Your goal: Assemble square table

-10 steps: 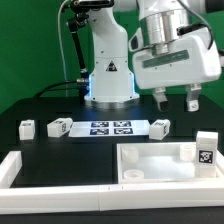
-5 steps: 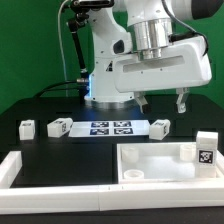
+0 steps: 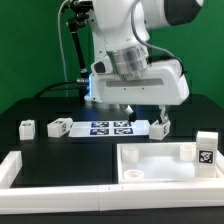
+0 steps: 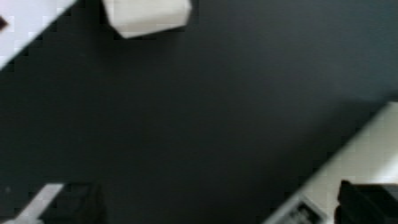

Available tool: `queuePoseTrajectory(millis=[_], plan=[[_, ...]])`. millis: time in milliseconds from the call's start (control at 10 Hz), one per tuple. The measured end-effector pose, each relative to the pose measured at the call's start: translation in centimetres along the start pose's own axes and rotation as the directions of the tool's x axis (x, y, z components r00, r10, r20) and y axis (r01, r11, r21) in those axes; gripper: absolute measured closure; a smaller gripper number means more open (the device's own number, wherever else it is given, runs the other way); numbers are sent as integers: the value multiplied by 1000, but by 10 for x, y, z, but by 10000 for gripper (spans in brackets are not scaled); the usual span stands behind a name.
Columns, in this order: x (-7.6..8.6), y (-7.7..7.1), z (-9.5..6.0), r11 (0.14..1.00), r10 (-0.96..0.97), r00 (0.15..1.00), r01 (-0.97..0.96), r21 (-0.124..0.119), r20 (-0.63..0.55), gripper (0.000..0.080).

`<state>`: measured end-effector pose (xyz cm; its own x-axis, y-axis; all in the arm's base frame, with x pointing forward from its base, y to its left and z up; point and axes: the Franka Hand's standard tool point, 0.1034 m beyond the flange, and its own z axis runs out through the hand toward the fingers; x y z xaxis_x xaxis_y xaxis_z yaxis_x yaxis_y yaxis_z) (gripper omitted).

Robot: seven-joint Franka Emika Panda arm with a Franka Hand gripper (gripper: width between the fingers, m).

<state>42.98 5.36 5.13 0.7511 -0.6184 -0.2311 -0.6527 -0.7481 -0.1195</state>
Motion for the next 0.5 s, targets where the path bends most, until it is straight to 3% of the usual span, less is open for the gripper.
queuePoseTrajectory(millis=[300, 400, 500], plan=[[-1, 2, -5, 1000, 17, 972, -20, 8, 234, 150], [-2, 3, -2, 999, 37, 955, -41, 7, 296, 150], [-13, 4, 7, 997, 67, 928, -76, 9, 366, 150]])
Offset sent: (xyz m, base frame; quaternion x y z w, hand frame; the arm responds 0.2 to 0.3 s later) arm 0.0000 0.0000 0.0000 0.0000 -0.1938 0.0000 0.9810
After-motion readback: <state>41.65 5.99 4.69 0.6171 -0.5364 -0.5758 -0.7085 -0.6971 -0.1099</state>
